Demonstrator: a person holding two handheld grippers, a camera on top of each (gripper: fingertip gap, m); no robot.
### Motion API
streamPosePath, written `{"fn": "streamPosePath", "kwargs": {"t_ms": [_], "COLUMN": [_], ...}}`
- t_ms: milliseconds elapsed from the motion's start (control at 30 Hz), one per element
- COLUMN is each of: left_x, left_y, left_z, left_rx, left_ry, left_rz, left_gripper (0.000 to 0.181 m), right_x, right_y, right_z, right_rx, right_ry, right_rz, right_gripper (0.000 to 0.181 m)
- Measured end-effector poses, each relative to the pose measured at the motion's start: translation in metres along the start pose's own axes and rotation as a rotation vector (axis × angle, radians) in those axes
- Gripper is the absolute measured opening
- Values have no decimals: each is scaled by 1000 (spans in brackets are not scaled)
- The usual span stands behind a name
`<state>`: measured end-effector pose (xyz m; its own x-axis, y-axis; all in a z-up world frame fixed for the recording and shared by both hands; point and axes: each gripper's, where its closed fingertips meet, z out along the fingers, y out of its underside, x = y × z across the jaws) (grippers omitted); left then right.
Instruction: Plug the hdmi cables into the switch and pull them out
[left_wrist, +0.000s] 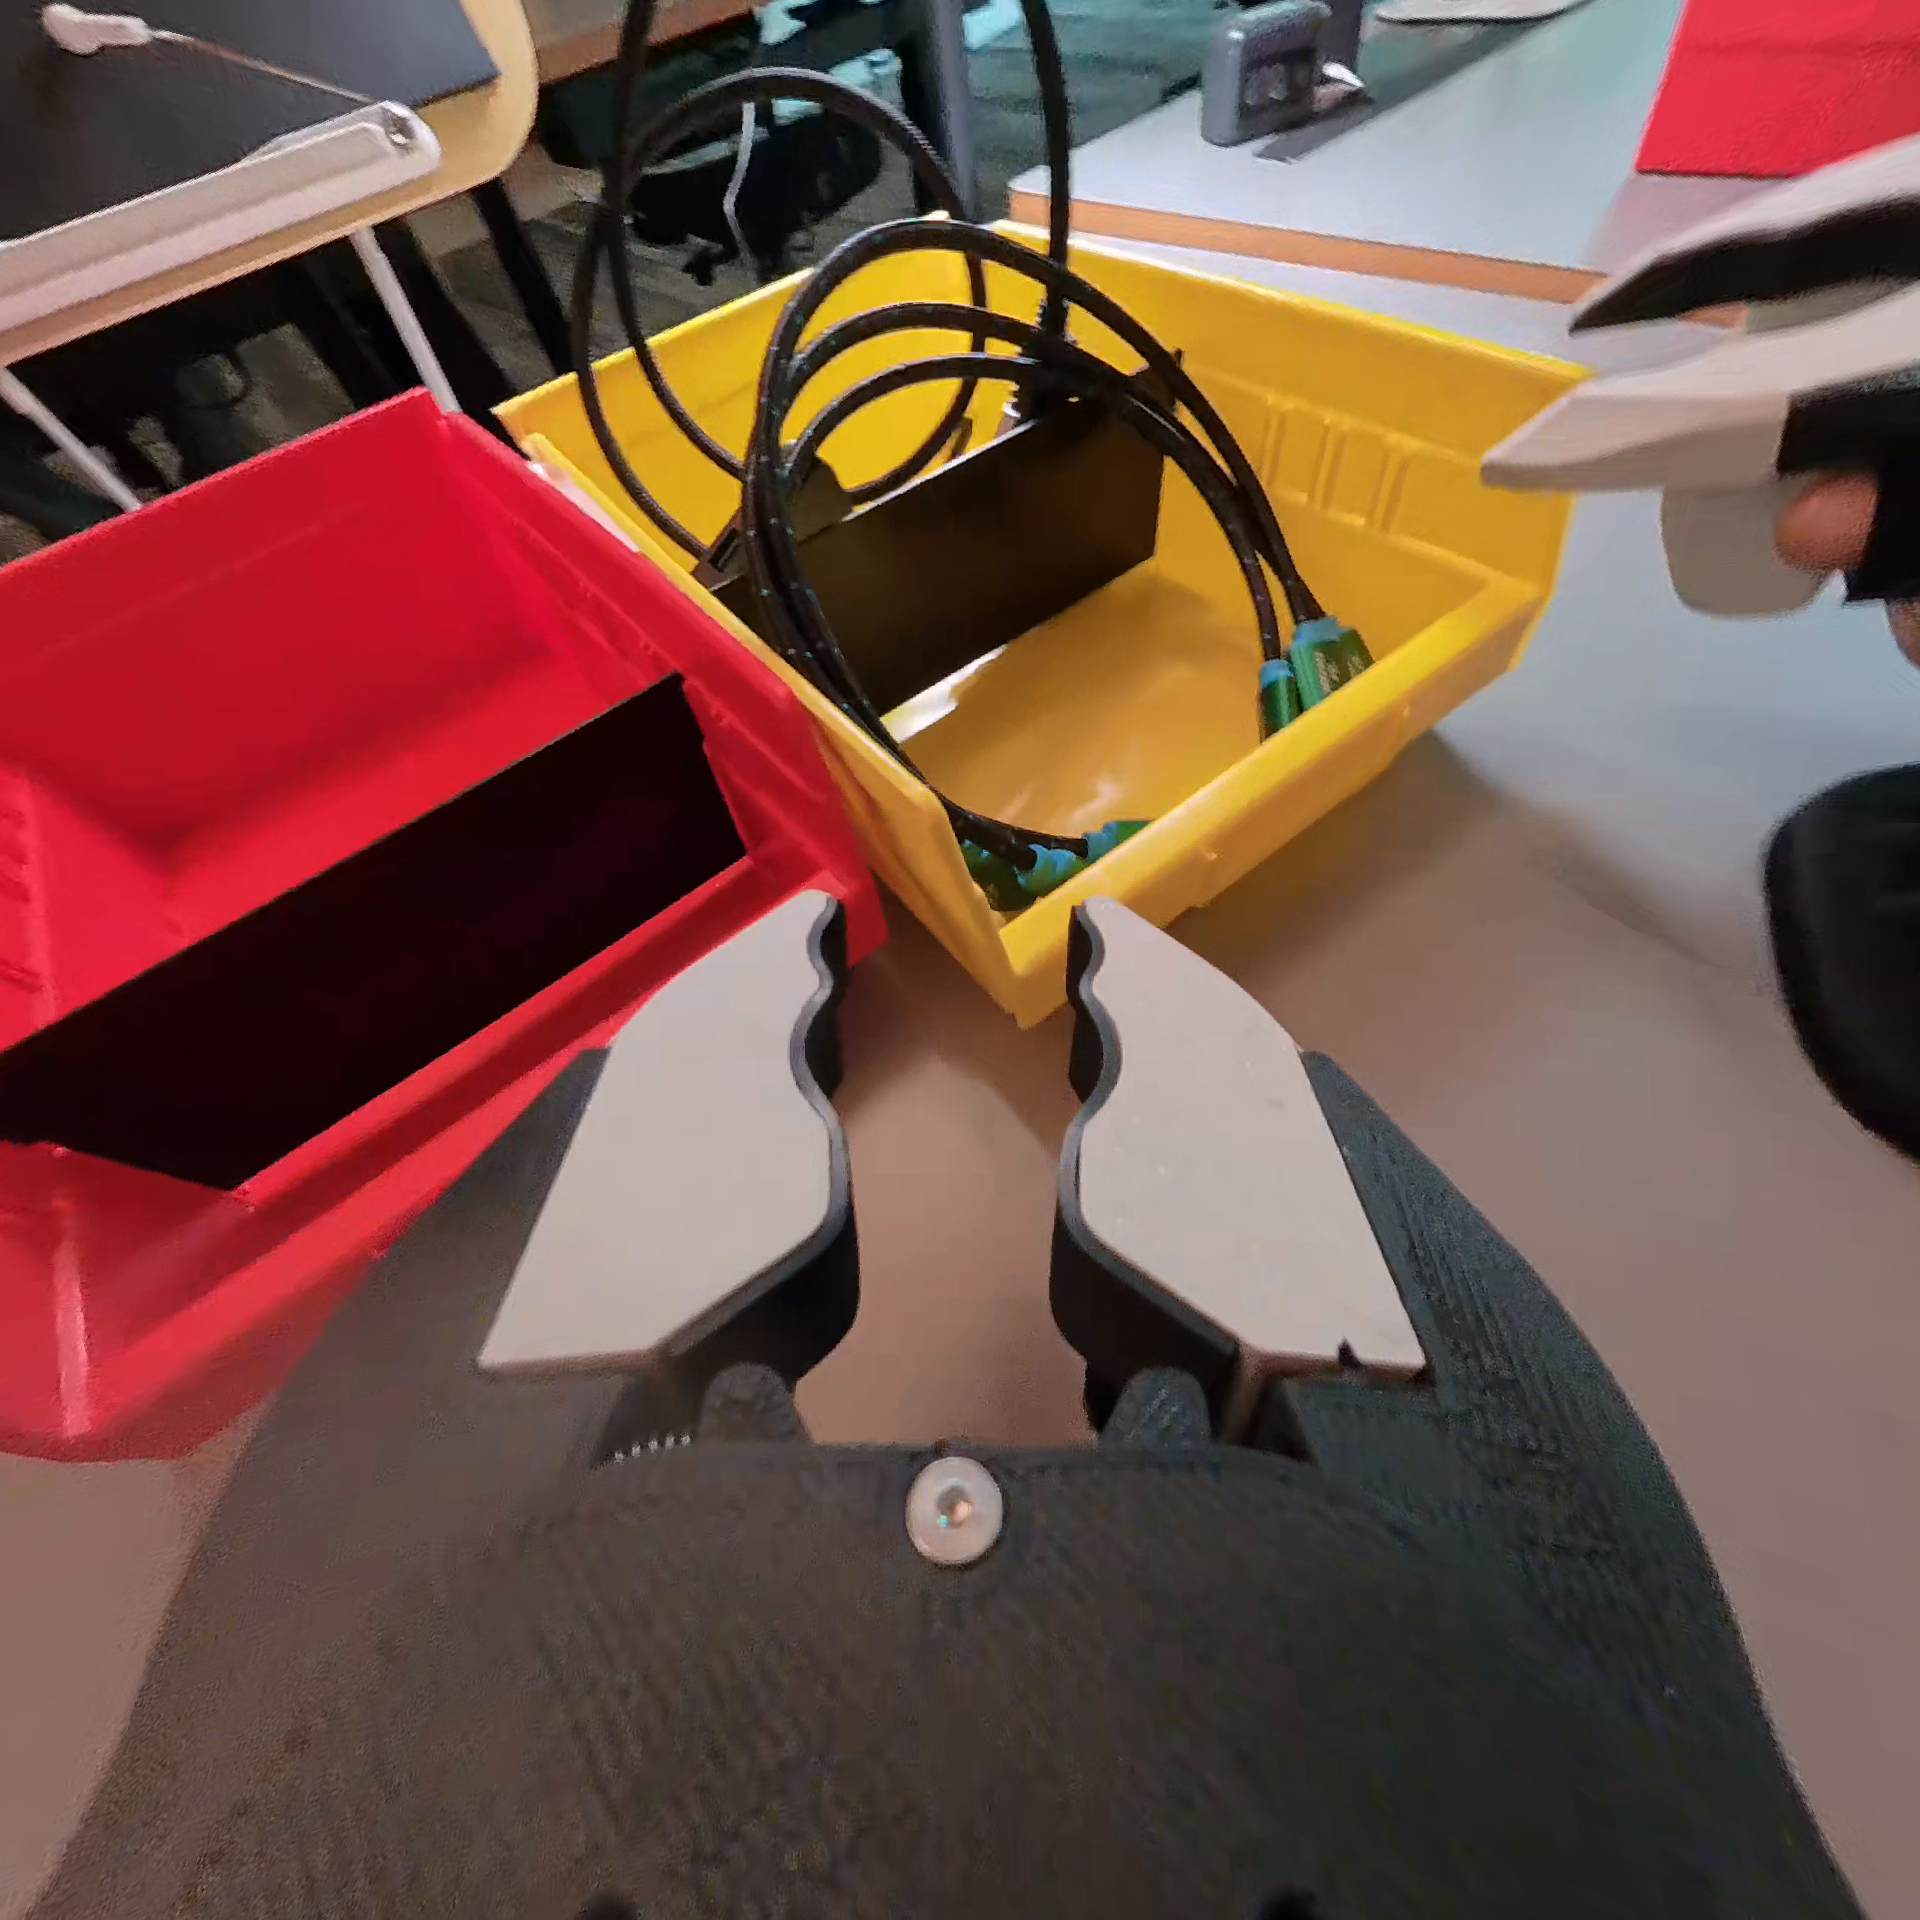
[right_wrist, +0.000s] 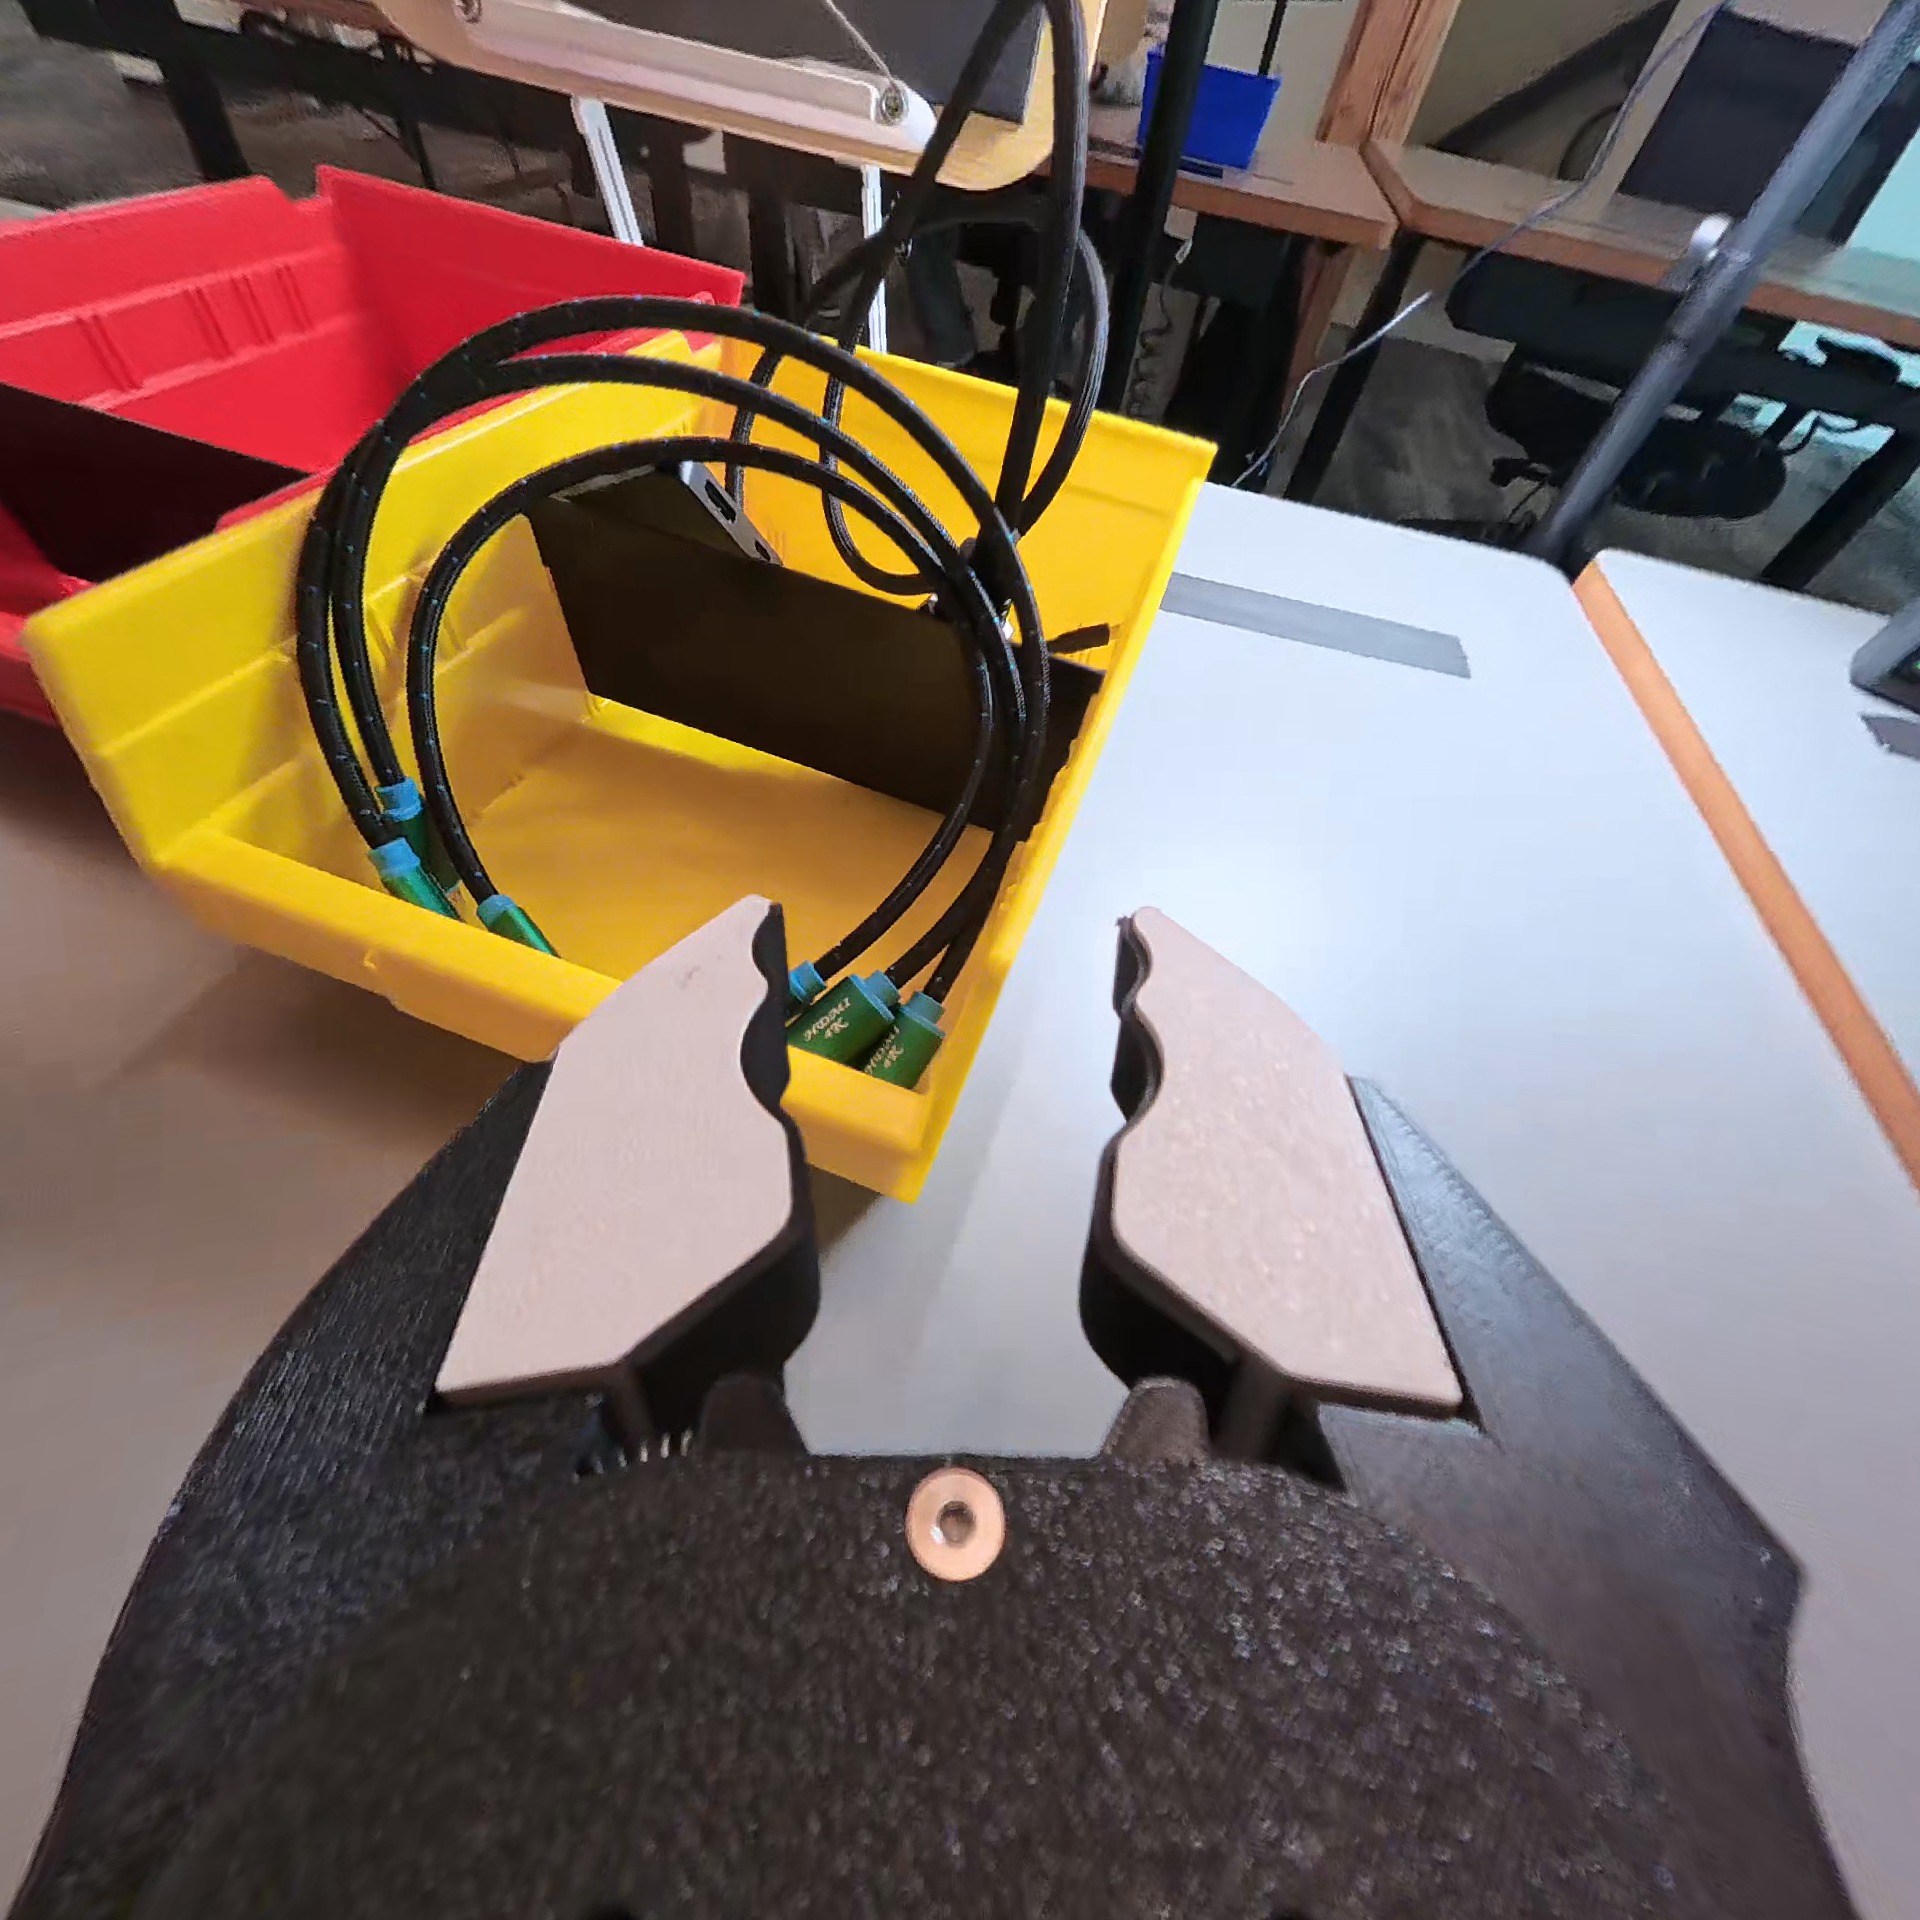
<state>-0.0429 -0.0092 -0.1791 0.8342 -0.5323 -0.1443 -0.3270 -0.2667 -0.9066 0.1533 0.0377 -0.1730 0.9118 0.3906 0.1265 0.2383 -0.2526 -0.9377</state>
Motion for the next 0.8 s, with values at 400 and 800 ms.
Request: {"fn": "streamPosePath", "kwargs": {"t_ms": [400,800], "left_x": [-7,-14], "left_y": [18,-2], "left_z": [45,66], "left_rx": [117,184], "left_ry": [-19,-216], "left_rz": [-309,-268], "left_gripper": [51,20], "right_x": [-1,-3], "right_y": [25,21], "right_z": [37,44], "right_rx": [6,63], "right_ry": [-45,-42], "right_rz": [197,195], "right_gripper": [49,41]}}
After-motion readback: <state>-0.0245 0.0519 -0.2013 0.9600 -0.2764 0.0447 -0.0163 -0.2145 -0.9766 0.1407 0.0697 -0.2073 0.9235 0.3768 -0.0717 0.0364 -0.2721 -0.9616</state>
